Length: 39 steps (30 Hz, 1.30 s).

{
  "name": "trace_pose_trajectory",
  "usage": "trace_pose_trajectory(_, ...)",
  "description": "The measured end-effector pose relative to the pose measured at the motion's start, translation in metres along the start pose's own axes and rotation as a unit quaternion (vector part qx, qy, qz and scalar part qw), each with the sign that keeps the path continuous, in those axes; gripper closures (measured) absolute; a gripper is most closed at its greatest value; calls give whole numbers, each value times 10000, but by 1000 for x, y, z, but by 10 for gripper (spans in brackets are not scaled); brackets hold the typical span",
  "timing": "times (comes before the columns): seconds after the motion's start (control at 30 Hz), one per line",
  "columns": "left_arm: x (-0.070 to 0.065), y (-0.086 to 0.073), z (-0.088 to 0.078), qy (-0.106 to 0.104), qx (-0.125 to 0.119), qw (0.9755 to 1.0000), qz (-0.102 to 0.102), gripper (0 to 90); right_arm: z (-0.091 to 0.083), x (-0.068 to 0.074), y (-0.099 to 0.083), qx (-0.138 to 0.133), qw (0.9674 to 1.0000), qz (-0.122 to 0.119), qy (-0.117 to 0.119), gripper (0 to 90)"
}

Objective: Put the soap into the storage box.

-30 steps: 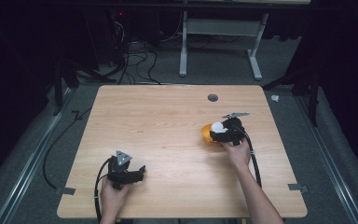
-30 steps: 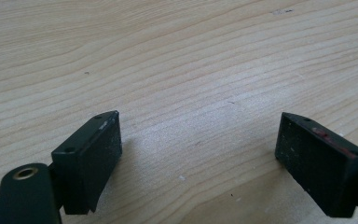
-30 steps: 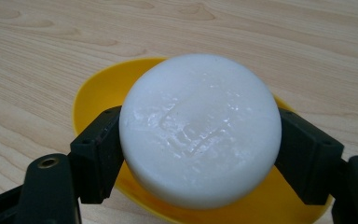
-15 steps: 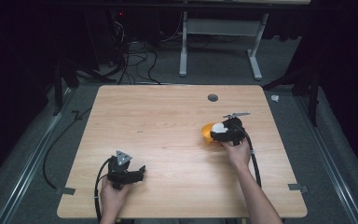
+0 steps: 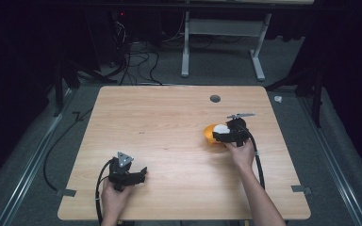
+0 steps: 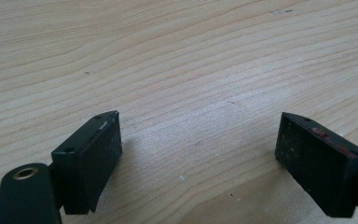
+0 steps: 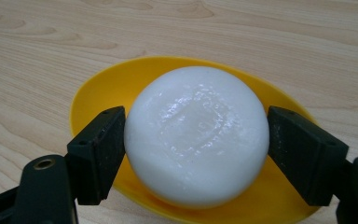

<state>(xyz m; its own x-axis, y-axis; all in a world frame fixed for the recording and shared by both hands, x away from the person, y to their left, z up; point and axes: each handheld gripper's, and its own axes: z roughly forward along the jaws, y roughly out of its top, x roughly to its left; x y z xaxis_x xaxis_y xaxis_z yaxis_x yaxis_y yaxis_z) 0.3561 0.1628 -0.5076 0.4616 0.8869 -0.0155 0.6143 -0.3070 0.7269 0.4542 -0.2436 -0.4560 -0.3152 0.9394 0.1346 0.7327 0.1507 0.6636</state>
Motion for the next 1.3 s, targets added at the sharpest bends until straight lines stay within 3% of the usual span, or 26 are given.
trace_pose_trajectory(0.47,0,0,0,1,-1,10000,-3,149,-8,-1,0,-83,10000,-51,-2,222)
trace_pose_trajectory(0.83,0,0,0,1,0,10000,-3,149,-15,-1,0,-141,9994,-301,-78,217)
trace_pose_trajectory(1.3,0,0,0,3,0,10000,-1,149,-29,-5,-5,-343,9989,-306,-78,205)
